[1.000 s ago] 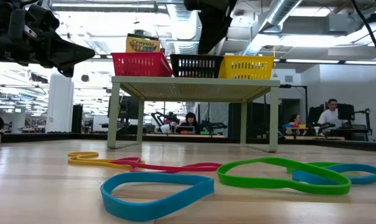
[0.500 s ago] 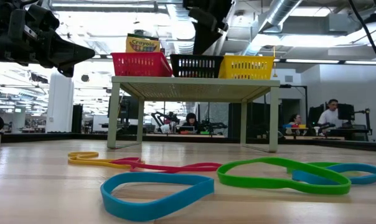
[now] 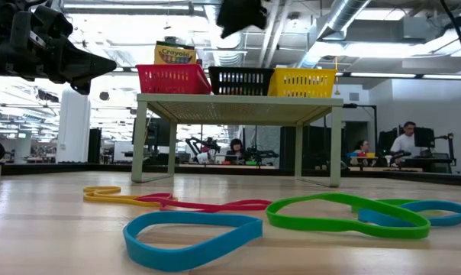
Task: Pick & Place Office Desk Supplies
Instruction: Put the red rubber band into the black bin on the shelf
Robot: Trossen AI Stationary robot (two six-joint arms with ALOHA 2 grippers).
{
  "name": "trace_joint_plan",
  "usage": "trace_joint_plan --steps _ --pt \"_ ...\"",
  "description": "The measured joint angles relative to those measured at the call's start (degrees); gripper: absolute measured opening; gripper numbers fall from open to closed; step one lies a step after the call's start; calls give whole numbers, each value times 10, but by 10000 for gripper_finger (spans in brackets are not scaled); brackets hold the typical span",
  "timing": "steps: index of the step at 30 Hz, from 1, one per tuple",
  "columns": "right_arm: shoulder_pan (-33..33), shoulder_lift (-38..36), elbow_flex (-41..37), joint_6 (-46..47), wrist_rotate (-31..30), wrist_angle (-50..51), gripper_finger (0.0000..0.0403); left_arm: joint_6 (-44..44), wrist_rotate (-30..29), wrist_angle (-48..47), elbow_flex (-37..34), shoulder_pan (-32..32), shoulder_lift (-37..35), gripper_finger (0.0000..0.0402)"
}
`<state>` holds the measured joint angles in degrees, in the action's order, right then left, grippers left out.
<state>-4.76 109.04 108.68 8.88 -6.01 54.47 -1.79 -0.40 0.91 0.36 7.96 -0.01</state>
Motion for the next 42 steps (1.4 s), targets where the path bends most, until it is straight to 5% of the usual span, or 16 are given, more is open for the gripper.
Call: trace_joint_plan --steps 8,15,18,27,42 --pt "-86 132 -2 27 -15 -92 166 0 0 1 0 0 0 8" --pt "-126 211 6 24 14 -8 166 0 1 3 0 0 0 8" --pt "-141 217 6 4 32 35 166 0 1 3 0 0 0 8" --pt "-177 215 -8 -98 46 -50 166 0 1 3 0 0 0 8" --pt "-175 215 -61 -84 107 -136 166 0 0 3 0 0 0 8"
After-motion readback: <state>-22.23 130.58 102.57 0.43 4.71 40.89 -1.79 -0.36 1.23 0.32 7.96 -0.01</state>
